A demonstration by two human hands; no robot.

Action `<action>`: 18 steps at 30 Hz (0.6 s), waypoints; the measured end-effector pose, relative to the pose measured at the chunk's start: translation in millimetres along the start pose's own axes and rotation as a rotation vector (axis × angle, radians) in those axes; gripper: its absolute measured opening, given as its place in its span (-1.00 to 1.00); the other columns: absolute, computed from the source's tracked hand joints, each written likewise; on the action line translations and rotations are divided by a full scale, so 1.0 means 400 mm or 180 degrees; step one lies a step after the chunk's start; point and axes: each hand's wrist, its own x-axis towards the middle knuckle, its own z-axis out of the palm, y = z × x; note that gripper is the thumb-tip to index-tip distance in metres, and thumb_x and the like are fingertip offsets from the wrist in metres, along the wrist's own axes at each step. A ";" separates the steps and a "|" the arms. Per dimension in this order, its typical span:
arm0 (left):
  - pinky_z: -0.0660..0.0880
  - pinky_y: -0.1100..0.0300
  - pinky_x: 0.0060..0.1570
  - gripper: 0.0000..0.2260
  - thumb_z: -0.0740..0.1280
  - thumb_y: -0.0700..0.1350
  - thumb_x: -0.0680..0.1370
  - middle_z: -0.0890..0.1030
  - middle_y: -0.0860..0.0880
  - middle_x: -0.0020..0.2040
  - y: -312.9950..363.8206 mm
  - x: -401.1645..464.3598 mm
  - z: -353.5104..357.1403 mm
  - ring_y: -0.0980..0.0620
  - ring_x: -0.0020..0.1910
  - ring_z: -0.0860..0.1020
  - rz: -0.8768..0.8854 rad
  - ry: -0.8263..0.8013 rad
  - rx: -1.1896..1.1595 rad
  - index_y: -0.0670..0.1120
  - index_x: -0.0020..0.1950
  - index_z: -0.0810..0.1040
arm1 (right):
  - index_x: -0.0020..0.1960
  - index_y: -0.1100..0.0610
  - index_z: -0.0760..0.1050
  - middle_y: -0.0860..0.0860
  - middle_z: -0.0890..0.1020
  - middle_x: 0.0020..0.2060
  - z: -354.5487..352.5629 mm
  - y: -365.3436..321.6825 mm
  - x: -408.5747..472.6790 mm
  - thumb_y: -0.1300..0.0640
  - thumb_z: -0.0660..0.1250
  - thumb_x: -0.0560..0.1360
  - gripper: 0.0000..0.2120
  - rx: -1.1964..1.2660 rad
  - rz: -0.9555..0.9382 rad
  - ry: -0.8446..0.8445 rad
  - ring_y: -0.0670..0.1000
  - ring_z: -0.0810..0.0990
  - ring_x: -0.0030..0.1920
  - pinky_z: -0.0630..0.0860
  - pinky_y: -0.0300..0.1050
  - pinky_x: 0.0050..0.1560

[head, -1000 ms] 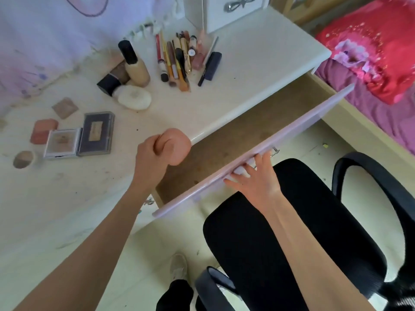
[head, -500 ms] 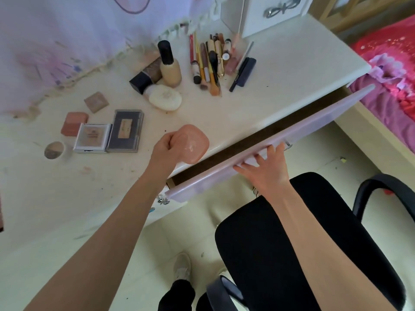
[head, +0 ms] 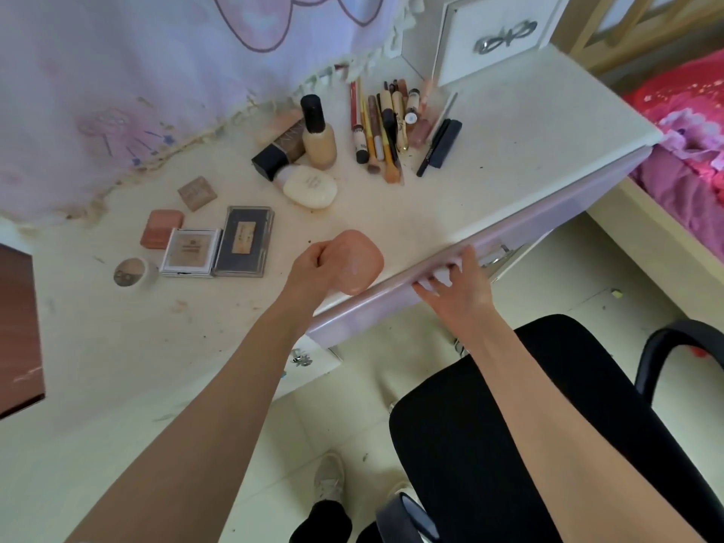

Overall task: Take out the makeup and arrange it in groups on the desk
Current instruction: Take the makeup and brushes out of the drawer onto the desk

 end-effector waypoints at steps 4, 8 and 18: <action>0.42 0.36 -0.09 -0.69 0.27 -0.05 0.56 0.56 -0.04 0.14 0.010 -0.013 -0.019 0.11 -0.01 0.52 -0.0102 -0.0109 -0.0134 -0.14 0.27 0.46 | 0.51 0.08 0.09 0.05 0.09 0.52 0.047 0.060 -0.058 0.16 0.00 0.64 -0.56 -0.3391 -0.1745 0.0162 0.06 0.11 0.48 0.13 -0.11 0.41; 0.41 0.27 -0.07 -0.71 0.32 -0.02 0.54 0.57 -0.02 0.07 0.013 -0.043 -0.100 0.08 -0.03 0.52 0.0056 0.0203 -0.0224 -0.08 0.21 0.47 | 0.52 0.06 0.02 0.07 0.03 0.52 0.098 0.104 -0.052 0.07 0.00 0.63 -0.53 -0.5621 -0.2189 -0.0389 0.09 -0.12 0.52 -0.16 0.10 0.48; 0.39 0.27 -0.28 -0.73 0.35 -0.10 0.52 0.57 -0.20 0.10 -0.183 -0.139 -0.444 -0.02 -0.14 0.47 -0.0796 0.1517 -0.0357 -0.19 0.17 0.48 | 0.53 0.12 -0.24 0.21 -0.24 0.50 0.229 0.233 -0.078 -0.27 -0.06 0.56 -0.27 -0.6765 -0.1822 -0.0425 0.24 -0.27 0.48 -0.27 0.18 0.45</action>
